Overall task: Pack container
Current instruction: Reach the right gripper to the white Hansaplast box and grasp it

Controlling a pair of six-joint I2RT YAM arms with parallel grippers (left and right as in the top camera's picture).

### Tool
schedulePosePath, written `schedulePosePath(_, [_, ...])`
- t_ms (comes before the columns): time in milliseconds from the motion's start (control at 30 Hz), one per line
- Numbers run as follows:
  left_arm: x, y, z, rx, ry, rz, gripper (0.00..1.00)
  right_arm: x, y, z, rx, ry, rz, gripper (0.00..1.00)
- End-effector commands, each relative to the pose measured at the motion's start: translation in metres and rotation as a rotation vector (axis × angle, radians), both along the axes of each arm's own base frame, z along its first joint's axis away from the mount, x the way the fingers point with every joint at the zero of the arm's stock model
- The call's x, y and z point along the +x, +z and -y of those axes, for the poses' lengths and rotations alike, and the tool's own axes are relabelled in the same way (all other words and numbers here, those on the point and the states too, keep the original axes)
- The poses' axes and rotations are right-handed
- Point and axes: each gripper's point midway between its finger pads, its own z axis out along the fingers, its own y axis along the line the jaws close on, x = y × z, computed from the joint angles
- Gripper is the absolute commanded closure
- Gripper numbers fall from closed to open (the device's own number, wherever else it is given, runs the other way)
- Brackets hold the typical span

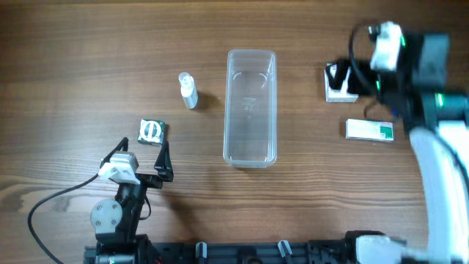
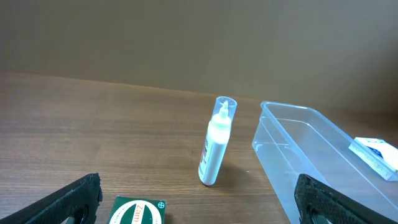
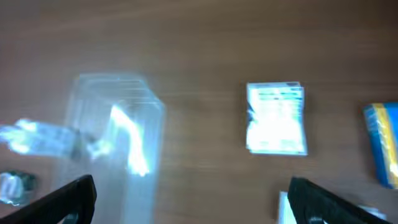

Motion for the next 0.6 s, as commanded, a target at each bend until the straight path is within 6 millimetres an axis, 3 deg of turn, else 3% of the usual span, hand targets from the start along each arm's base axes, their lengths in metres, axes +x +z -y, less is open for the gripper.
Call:
schedulePosePath(0, [0.000, -0.002, -0.003, 0.008, 0.013, -0.001, 0.00, 0.038, -0.016, 0.030, -0.199, -0.013, -0.052, 0.00])
schedulePosePath(67, [0.000, -0.002, -0.003, 0.008, 0.013, -0.001, 0.00, 0.048, -0.047, 0.047, -0.288, -0.054, -0.133, 0.00])
schedulePosePath(167, [0.000, -0.002, -0.003, 0.008, 0.013, -0.001, 0.00, 0.060, -0.075, 0.055, -0.318, -0.022, -0.181, 0.00])
schedulePosePath(367, [0.000, -0.003, -0.003, 0.007, 0.013, -0.006, 0.00, 0.069, -0.161, 0.066, -0.312, -0.015, -0.369, 0.00])
schedulePosePath(500, [0.001, -0.004, -0.003, 0.007, 0.013, -0.012, 0.00, 0.072, -0.198, 0.066, -0.312, -0.002, -0.429, 0.00])
schedulePosePath(567, [0.001, -0.004, -0.003, 0.007, 0.013, -0.013, 0.00, 0.075, -0.205, 0.066, -0.311, -0.004, -0.430, 0.00])
